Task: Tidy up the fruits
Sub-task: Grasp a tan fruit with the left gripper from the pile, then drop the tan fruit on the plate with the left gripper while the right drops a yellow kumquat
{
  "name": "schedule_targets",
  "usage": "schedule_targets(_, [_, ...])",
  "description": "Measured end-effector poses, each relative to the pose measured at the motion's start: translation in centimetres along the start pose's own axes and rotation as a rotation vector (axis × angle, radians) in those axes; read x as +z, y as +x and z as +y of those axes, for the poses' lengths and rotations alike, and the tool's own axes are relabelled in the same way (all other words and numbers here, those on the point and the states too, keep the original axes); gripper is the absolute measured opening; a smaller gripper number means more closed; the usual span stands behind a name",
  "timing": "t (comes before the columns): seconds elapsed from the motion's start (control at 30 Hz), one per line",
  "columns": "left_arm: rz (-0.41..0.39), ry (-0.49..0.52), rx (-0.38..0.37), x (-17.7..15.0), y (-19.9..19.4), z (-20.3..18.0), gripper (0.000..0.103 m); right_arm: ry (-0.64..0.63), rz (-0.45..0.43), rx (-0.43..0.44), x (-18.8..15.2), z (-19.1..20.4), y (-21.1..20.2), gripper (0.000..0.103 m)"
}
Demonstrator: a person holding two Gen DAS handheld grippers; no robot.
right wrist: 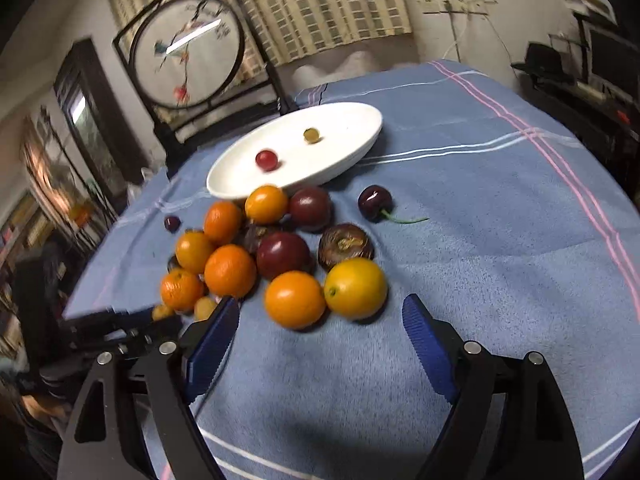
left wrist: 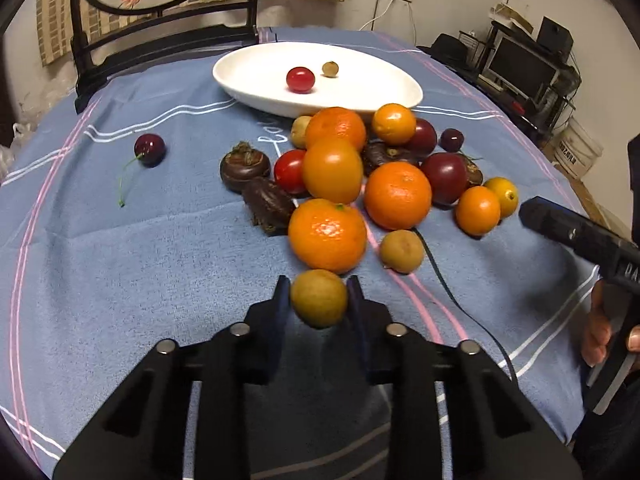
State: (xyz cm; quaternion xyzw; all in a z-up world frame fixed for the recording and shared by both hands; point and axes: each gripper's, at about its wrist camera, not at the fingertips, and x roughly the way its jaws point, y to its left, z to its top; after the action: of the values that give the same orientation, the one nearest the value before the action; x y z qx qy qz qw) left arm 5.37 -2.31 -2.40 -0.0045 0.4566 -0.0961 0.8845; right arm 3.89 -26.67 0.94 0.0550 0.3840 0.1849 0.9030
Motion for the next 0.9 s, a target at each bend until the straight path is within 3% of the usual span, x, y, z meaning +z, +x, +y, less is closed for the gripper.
schedule_targets(0.13, [-0.001, -0.002, -0.001, -0.1, 0.0, -0.1, 0.028, -0.101, 0.051, -0.044, -0.4, 1.7, 0.6, 0.083])
schedule_targets(0.27, [0.002, -0.013, -0.015, 0.0, 0.0, 0.1, 0.028, -0.083, 0.063, -0.055, -0.2, 1.0, 0.5, 0.078])
schedule_targets(0.4, [0.007, -0.019, -0.024, 0.1, 0.1, 0.5, 0.028, -0.107, 0.076, -0.151, 0.1, 0.1, 0.0, 0.072])
schedule_targets(0.5, [0.007, -0.018, -0.023, 0.1, 0.2, 0.5, 0.028, -0.139, 0.127, -0.204, 0.0, -0.3, 1.1, 0.061])
schedule_targets(0.67, [0.01, -0.012, -0.018, 0.2, 0.3, 0.4, 0.028, -0.176, 0.18, -0.244, 0.6, -0.4, 3.8, 0.061])
schedule_targets(0.8, [0.014, -0.008, -0.014, 0.2, 0.4, 0.3, 0.028, -0.221, 0.165, -0.221, 1.4, 0.2, 4.4, 0.037])
schedule_targets(0.9, [0.016, -0.003, -0.01, 0.2, 0.5, 0.2, 0.029, -0.219, 0.158, -0.215, 1.2, 0.1, 4.1, 0.037])
